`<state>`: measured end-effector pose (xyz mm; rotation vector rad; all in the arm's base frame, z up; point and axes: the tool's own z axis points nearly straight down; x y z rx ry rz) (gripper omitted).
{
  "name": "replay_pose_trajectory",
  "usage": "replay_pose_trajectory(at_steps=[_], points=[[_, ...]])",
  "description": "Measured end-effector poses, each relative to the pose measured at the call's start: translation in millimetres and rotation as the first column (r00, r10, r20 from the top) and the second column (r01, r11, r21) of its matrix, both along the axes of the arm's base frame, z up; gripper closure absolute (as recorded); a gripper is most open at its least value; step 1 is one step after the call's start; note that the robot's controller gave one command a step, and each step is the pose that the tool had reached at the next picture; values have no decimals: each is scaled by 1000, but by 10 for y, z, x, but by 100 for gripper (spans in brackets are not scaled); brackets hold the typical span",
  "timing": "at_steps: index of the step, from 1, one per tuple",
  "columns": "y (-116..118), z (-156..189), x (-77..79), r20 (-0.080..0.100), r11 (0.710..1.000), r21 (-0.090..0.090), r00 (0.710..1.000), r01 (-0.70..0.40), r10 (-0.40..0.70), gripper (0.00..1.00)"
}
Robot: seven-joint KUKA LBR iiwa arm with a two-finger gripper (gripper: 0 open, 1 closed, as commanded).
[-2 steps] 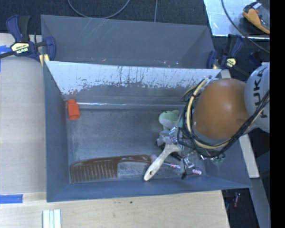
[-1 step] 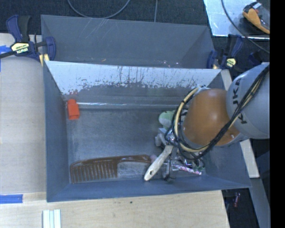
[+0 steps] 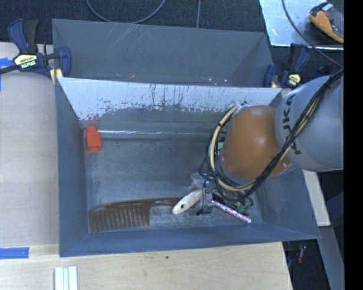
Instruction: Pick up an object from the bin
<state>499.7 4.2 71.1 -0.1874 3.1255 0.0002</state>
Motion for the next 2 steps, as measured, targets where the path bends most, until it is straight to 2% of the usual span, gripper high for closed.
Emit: replay_pose_trajectory(at_steps=[1,2], points=[[0,4,-1,0,1000,0,1000,0,0,100],[-3,362,-30,-10,1000,-1,1000,1,-1,100]])
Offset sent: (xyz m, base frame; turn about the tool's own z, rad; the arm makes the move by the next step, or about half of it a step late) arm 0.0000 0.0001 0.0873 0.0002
